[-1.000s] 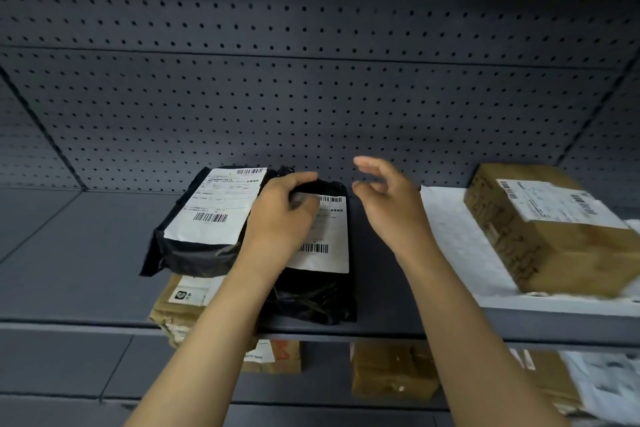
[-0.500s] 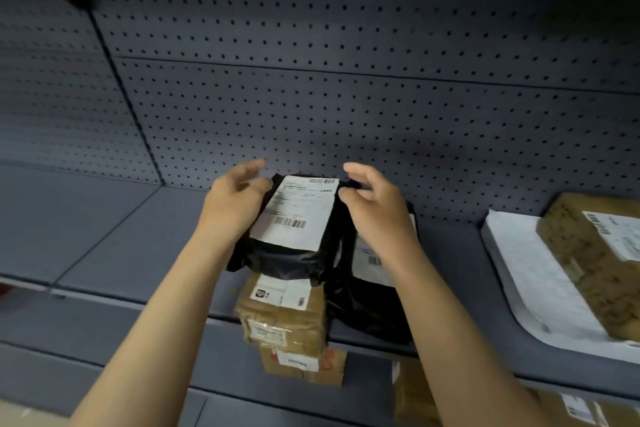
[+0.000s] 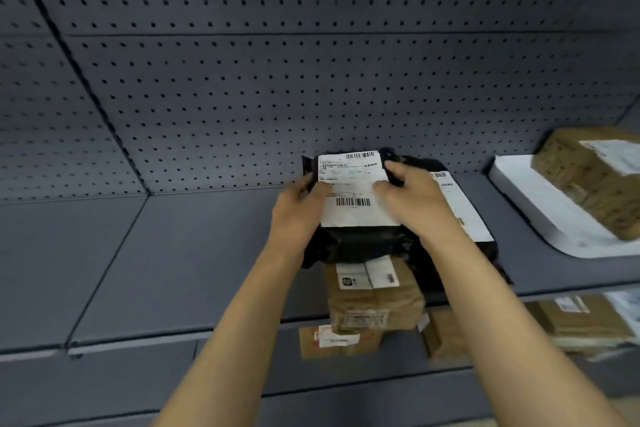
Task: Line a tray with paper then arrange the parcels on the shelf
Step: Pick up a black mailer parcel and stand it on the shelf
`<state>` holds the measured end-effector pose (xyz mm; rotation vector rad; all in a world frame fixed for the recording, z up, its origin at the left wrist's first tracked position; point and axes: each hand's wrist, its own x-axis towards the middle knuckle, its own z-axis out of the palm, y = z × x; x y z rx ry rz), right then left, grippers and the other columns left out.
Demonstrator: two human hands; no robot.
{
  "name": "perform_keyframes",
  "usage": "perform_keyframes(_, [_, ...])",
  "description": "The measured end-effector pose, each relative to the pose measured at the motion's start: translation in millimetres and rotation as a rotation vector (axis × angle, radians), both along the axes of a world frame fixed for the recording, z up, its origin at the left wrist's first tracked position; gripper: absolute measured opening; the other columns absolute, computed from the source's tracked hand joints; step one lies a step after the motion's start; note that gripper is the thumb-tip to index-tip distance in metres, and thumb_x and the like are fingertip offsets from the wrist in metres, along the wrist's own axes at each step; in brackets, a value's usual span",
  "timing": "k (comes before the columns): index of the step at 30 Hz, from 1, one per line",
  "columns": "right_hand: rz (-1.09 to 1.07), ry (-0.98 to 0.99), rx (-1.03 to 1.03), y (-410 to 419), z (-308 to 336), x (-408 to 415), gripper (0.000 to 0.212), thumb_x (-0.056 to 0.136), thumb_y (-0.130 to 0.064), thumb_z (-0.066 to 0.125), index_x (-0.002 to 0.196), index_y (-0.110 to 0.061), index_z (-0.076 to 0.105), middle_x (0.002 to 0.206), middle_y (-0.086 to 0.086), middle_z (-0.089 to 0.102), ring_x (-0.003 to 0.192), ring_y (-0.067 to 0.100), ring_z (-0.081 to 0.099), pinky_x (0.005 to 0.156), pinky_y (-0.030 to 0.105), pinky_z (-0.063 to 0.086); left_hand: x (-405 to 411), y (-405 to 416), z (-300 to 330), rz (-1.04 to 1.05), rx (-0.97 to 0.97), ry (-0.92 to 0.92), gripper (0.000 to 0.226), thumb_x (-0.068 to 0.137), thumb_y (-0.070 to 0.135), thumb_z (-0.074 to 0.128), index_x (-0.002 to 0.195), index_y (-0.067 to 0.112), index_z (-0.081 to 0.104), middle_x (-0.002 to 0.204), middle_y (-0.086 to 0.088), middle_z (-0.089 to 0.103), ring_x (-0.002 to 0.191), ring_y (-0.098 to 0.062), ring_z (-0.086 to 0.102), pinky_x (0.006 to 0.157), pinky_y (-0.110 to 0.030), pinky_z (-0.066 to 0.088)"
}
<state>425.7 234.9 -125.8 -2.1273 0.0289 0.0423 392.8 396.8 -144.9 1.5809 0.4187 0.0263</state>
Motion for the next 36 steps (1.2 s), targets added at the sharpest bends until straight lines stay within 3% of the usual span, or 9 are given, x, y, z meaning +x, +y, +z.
perform_keyframes(4, [-0.026,-0.009,-0.003,7.2,8.7,-6.5,0.051,0.088,-0.025,0.054,0.139,-0.032,0.061,0.110,-0.014,0.074,0.084,0.001,0.068,0.073,0.018,0.051,-3.8,1.8,4.8,-0.010,-0.054,-0.024,0.055,0.073,0.055,0.059,0.123,0.036,0.072,0.117,0.006,0.076,0.111,-0.021,0.070,0.101,-0.047,0.054])
perform_keyframes(7, [0.016,-0.059,-0.014,12.9,23.9,-11.3,0.043,0.090,-0.022,0.055,0.130,-0.035,0.068,0.099,-0.019,0.076,0.089,0.011,0.073,0.079,0.022,0.054,-11.1,8.3,26.3,0.023,-0.079,-0.038,0.030,0.080,0.050,0.059,0.103,0.040,0.076,0.108,0.007,0.078,0.106,-0.020,0.071,0.098,-0.048,0.055])
perform_keyframes(12, [0.095,-0.175,0.063,47.8,58.6,-12.3,0.043,0.092,-0.023,0.059,0.133,-0.035,0.065,0.112,-0.021,0.072,0.109,0.007,0.064,0.099,0.028,0.051,-24.6,45.7,63.4,0.082,-0.082,-0.108,0.018,0.094,0.036,0.060,0.082,0.036,0.073,0.081,0.010,0.080,0.089,-0.017,0.074,0.084,-0.038,0.059])
perform_keyframes(16, [0.209,-0.171,0.078,105.8,72.2,-19.0,0.041,0.092,-0.021,0.059,0.081,-0.059,0.068,0.077,-0.042,0.066,0.099,0.001,0.067,0.083,0.020,0.051,-42.0,106.8,79.1,0.148,-0.002,-0.170,0.025,0.094,0.027,0.059,0.083,0.041,0.076,0.089,0.009,0.082,0.091,-0.017,0.077,0.082,-0.036,0.061])
perform_keyframes(21, [0.346,-0.175,0.091,202.8,53.7,-39.8,0.044,0.089,-0.029,0.058,0.130,-0.040,0.064,0.111,0.006,0.076,0.106,0.026,0.070,0.095,0.048,0.055,-70.9,201.6,71.9,0.237,0.057,-0.148,0.023,0.096,0.021,0.060,0.103,0.037,0.074,0.094,0.005,0.083,0.091,-0.021,0.078,0.085,-0.040,0.062])
perform_keyframes(23, [0.386,-0.167,0.090,242.4,43.8,-46.8,0.048,0.089,-0.028,0.059,0.135,-0.037,0.062,0.115,0.010,0.074,0.108,0.030,0.068,0.096,0.050,0.054,-85.0,240.0,65.1,0.265,0.057,-0.130,0.026,0.096,0.019,0.060,0.113,0.033,0.074,0.100,0.002,0.082,0.095,-0.023,0.077,0.088,-0.041,0.061])
perform_keyframes(30, [0.393,-0.080,0.110,362.1,18.9,-76.2,0.044,0.094,-0.015,0.058,0.134,-0.033,0.063,0.085,-0.033,0.062,0.112,0.031,0.065,0.096,0.043,0.052,-115.9,354.4,40.1,0.311,0.086,-0.059,0.031,0.095,0.019,0.058,0.121,0.030,0.072,0.105,0.001,0.080,0.097,-0.024,0.076,0.089,-0.043,0.061])
perform_keyframes(33, [0.380,-0.046,0.120,396.2,1.0,-80.2,0.048,0.094,-0.016,0.058,0.141,-0.030,0.058,0.109,-0.025,0.069,0.091,0.007,0.069,0.080,0.021,0.053,-119.2,388.1,22.9,0.315,0.058,-0.023,0.028,0.096,0.020,0.058,0.116,0.034,0.071,0.107,0.001,0.078,0.097,-0.023,0.074,0.088,-0.042,0.061])
perform_keyframes(36, [0.382,0.016,0.116,420.2,-21.9,-82.9,0.049,0.095,-0.014,0.057,0.141,-0.028,0.057,0.100,-0.026,0.064,0.106,0.021,0.069,0.082,0.026,0.054,-123.7,409.8,0.0,0.310,0.084,0.003,0.027,0.098,0.022,0.058,0.120,0.030,0.070,0.111,0.000,0.076,0.101,-0.023,0.071,0.090,-0.043,0.059])
